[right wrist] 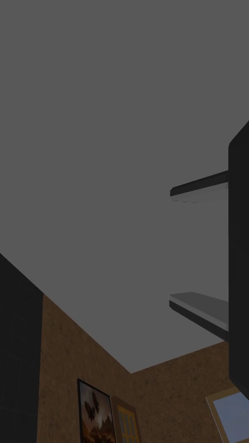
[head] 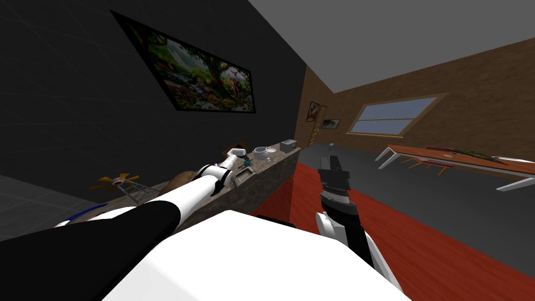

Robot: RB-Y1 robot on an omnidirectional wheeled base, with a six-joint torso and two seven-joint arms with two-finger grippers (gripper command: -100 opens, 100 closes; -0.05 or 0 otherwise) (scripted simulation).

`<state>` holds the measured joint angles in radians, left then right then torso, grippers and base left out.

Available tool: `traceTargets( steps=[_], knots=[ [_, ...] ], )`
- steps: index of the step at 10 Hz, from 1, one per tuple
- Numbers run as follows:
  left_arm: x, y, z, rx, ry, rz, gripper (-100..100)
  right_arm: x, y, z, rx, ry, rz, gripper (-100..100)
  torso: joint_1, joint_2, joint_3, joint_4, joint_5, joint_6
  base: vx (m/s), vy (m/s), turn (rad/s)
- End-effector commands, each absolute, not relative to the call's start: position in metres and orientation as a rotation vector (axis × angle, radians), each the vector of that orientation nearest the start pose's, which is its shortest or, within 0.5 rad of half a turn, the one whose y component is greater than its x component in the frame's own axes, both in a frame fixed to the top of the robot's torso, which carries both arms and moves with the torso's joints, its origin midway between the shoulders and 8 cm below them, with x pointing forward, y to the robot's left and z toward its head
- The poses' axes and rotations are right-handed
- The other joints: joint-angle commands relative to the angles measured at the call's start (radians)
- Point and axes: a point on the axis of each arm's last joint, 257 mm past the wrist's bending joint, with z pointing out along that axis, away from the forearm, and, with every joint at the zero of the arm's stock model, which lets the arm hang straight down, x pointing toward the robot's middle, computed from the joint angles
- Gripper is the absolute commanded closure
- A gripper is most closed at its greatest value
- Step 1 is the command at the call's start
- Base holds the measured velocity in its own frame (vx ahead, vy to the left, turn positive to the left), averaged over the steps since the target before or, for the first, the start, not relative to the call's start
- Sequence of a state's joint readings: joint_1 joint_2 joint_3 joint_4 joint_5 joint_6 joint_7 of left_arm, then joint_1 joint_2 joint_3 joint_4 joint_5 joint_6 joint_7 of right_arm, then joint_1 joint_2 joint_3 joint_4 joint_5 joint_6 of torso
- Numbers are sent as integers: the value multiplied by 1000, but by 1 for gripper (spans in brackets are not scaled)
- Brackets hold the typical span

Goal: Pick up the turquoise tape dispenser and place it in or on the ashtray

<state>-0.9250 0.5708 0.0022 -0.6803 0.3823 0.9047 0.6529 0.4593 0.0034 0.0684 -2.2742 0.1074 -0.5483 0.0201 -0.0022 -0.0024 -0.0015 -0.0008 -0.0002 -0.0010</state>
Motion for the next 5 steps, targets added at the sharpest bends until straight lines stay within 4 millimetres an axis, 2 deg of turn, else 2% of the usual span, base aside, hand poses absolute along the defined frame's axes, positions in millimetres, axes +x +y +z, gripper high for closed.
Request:
traceTargets(
  steps=[1, 4, 5],
  knots=[
    [656, 426, -218, -2381, 975, -795, -100, 343, -237, 43, 527, 623, 1318, 0, 0, 0, 0, 0, 0, 0, 30, -42, 11],
    [637, 446, -230, -2474, 916, -709, -100, 343, -237, 43, 527, 623, 1318, 0, 0, 0, 0, 0, 0, 0, 39, -32, 4],
    [639, 444, -227, -2467, 919, -718, -100, 343, -237, 43, 527, 623, 1318, 0, 1, 0, 0, 0, 0, 0, 33, -19, 7]
  ],
)
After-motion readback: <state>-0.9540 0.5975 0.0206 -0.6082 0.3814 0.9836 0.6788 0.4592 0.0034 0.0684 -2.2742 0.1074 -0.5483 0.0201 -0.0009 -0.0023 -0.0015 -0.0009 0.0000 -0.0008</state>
